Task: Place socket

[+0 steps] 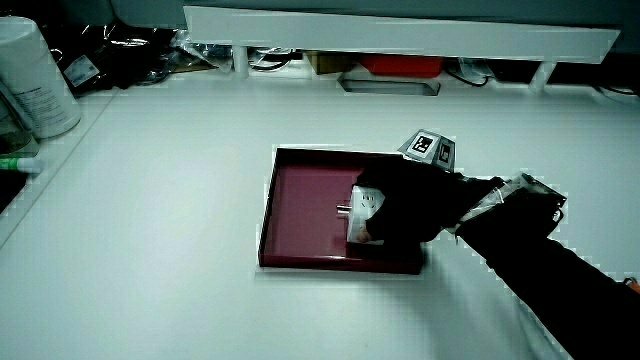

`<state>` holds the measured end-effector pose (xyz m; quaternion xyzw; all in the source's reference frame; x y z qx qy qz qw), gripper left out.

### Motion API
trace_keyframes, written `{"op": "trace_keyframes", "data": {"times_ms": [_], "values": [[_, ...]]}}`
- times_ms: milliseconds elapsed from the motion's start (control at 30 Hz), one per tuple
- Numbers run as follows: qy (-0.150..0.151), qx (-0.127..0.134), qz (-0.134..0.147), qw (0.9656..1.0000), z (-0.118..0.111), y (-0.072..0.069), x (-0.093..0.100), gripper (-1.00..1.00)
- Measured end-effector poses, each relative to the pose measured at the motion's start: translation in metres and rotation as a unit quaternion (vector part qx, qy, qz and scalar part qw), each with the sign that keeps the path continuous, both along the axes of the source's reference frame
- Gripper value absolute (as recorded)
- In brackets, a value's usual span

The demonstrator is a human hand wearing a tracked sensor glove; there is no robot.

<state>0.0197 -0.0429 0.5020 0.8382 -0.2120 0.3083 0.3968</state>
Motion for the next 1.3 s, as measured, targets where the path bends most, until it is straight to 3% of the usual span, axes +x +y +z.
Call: {"op": "trace_keyframes", "data": {"times_ms": [167, 367, 567, 767, 933, 1000, 1033, 1067, 1133, 1200, 1233, 1267, 1300], "values": [[0.011, -0.004, -0.007, 0.9999, -0.003, 0.000, -0.004, 0.00], [0.002, -0.012, 0.002, 0.9999, 0.002, 0.002, -0.001, 0.00], [-0.008, -0.017, 0.008, 0.9998, 0.004, 0.002, 0.001, -0.32], [-0.002, -0.041, -0.011, 0.9991, 0.008, 0.005, 0.005, -0.63], [-0.015, -0.035, -0.016, 0.9991, 0.000, 0.006, 0.021, -0.89], [-0.034, -0.033, -0.021, 0.9986, -0.012, 0.008, 0.027, -1.00], [-0.045, -0.061, -0.025, 0.9968, -0.013, 0.008, 0.031, -1.00], [-0.046, -0.066, -0.022, 0.9965, -0.017, 0.009, 0.035, -1.00], [-0.065, -0.056, -0.028, 0.9959, -0.020, 0.009, 0.044, -1.00], [-0.082, -0.072, -0.019, 0.9939, -0.026, 0.010, 0.054, -1.00], [-0.076, -0.072, -0.018, 0.9943, -0.034, 0.010, 0.060, -1.00], [-0.096, -0.064, -0.024, 0.9930, -0.036, 0.009, 0.065, -1.00], [-0.090, -0.059, -0.024, 0.9939, -0.045, 0.009, 0.070, -1.00]]}}
